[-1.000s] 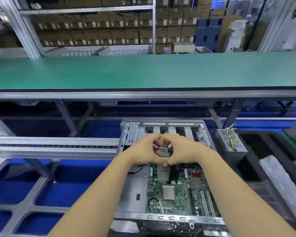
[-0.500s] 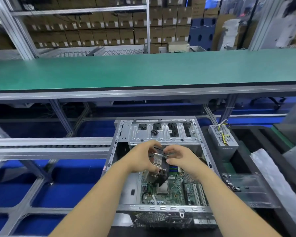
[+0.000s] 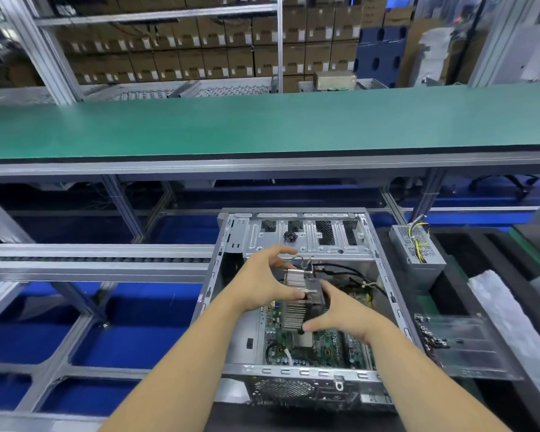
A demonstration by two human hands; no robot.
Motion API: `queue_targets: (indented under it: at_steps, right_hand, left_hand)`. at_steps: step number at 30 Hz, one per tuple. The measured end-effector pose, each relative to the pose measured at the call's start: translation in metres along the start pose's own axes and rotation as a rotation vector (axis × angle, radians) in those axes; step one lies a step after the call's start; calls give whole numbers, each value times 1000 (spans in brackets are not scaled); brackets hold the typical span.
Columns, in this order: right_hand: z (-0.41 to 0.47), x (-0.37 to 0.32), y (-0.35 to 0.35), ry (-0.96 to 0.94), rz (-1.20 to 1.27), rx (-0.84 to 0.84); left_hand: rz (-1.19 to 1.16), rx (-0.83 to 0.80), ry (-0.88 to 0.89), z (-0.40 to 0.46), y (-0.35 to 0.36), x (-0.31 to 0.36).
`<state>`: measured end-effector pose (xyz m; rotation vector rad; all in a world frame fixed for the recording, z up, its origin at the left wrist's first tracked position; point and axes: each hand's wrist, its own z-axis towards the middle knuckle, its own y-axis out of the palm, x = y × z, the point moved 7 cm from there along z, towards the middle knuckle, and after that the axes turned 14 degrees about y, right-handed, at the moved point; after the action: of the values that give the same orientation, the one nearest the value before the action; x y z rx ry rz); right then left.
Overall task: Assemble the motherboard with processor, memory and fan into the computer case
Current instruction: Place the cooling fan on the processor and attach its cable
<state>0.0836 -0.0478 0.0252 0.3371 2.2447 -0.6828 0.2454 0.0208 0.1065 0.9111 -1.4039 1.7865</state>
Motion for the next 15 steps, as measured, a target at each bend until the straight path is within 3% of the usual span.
queue_targets:
  at_steps: [5, 10, 15]
  right_hand:
    - [-1, -4, -14, -47, -40, 154]
    - [-9, -16, -28, -125, -290, 265]
    - [-11, -8, -31, -107, -388, 310]
  left_hand:
    - [37, -52, -1, -2, -6, -8]
    - [110, -209, -42, -7, 7, -23]
    - [109, -194, -41, -13, 25, -37]
